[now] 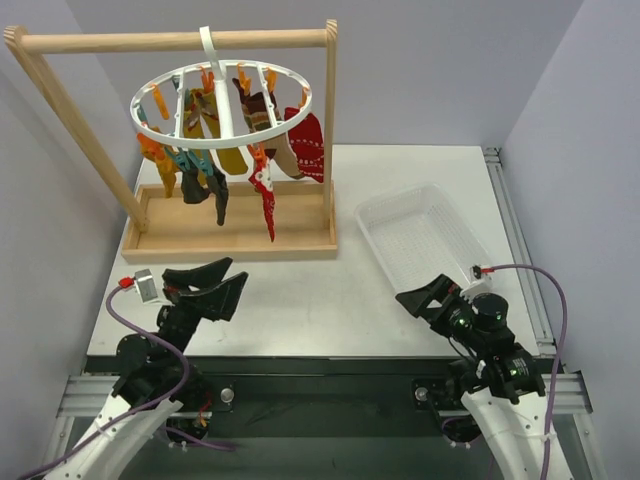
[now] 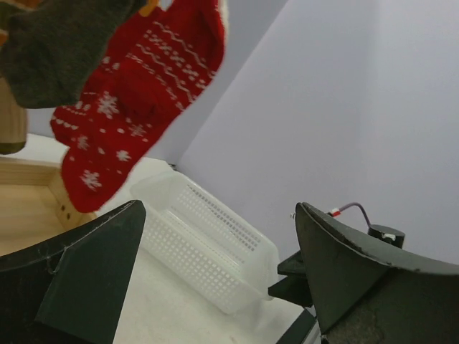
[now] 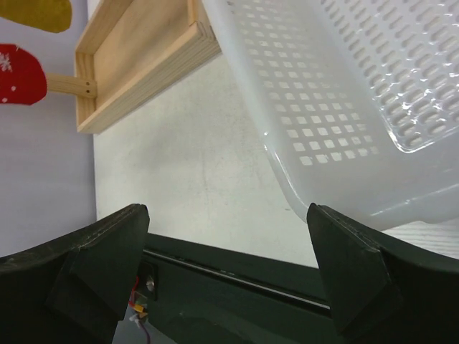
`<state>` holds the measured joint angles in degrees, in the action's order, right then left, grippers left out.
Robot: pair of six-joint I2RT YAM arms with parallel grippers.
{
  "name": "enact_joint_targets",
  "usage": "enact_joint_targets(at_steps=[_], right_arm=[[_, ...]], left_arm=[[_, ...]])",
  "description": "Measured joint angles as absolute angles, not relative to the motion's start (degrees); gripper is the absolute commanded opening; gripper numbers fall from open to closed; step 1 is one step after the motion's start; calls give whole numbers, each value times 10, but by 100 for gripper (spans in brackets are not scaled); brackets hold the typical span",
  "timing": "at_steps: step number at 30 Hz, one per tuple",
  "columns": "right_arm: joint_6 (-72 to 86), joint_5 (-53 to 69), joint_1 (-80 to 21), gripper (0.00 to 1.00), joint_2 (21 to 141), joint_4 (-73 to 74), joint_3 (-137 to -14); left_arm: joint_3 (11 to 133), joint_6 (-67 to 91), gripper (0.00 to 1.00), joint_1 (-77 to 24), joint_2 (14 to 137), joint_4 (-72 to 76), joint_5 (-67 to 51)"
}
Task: Remove the socks clipped to the hanger
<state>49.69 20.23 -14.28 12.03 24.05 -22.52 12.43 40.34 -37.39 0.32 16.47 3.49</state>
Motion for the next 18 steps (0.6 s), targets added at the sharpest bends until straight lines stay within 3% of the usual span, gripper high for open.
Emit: enact_joint_targets(at_steps=[8, 14, 18], right_arm=[[463, 163, -143, 100, 152, 302, -290], [451, 162, -143, 98, 152, 303, -314], [422, 182, -143, 97, 182, 307, -344]], left_arm=[[248, 453, 97, -374, 74, -58, 172], [382, 418, 97, -374, 187, -199, 151], [419, 382, 97, -374, 195, -220, 123]])
